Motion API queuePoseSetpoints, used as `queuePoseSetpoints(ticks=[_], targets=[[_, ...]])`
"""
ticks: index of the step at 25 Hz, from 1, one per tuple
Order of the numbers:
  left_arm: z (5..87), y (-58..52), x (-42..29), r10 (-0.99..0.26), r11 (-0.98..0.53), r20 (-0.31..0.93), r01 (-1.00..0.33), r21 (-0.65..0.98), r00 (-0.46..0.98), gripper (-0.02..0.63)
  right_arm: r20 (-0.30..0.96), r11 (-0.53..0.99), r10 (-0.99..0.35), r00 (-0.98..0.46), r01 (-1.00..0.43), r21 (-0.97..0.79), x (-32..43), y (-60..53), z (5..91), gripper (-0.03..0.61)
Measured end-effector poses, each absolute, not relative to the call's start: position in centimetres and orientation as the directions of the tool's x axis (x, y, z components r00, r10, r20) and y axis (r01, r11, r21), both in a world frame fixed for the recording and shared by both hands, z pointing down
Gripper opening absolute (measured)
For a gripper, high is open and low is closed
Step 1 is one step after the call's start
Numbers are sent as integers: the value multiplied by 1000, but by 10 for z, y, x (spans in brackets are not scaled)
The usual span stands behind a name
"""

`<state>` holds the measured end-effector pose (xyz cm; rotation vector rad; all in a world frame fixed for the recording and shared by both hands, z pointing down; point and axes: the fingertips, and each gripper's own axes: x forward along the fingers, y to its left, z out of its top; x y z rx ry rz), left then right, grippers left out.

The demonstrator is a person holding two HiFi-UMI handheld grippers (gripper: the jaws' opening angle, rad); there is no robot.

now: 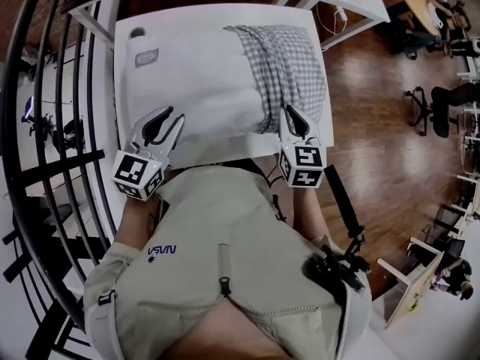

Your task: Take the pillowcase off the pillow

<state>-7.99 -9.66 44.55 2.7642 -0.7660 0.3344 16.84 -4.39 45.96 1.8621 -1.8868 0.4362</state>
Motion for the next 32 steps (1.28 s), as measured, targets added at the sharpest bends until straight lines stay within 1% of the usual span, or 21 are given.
queuePoseSetpoints(ticks=[2,3,4,8,10,11,14,16,17,19,20,21,22,24,25,27,30,32], targets=[[436,-112,-71,-532,-797,262,-581,164,805,125,495,69,-869,-19,-994,83,179,-71,451,51],[433,-119,-65,-556,-783,253,-601,159,792,139,484,88,-874,-36,-993,85,182,-86,447,54],[431,-125,-58,-575,-772,245,-617,152,780,148,472,109,-880,-53,-990,92,185,-102,442,69],[428,-157,-26,-627,-743,233,-660,111,744,174,435,177,-895,-104,-976,130,195,-168,424,95],[429,-177,-8,-644,-733,234,-675,88,729,176,435,200,-891,-131,-973,117,201,-198,421,98],[431,-186,0,-650,-729,238,-681,73,722,178,441,211,-886,-144,-972,107,204,-210,423,110],[438,-216,17,-675,-709,259,-704,31,691,181,483,247,-858,-174,-965,91,207,-242,434,118],[449,-234,25,-681,-699,296,-715,9,670,186,523,279,-830,-194,-956,89,203,-260,446,141],[457,-241,30,-672,-703,326,-711,1,664,199,544,296,-814,-202,-951,90,200,-269,452,149],[480,-248,43,-625,-729,412,-684,-5,663,252,586,323,-782,-212,-942,90,196,-286,466,173],[492,-247,50,-590,-747,459,-665,0,664,268,611,333,-763,-213,-938,90,195,-292,474,183],[505,-244,54,-554,-764,502,-646,12,664,267,639,342,-740,-211,-935,88,193,-296,485,201],[515,-239,56,-520,-776,537,-630,27,664,256,672,352,-710,-210,-933,80,190,-296,498,212],[529,-226,56,-474,-791,577,-610,53,665,221,735,376,-644,-214,-925,61,180,-291,524,213],[532,-218,54,-461,-796,585,-602,61,668,180,753,390,-624,-210,-919,66,176,-288,533,209],[532,-205,51,-458,-805,572,-590,59,681,103,769,409,-608,-198,-908,90,172,-281,543,141],[520,-187,43,-491,-815,501,-579,24,712,47,738,395,-655,-164,-907,149,176,-272,537,34],[503,-174,37,-510,-817,447,-577,16,735,30,685,349,-714,-143,-921,172,183,-270,516,20]])
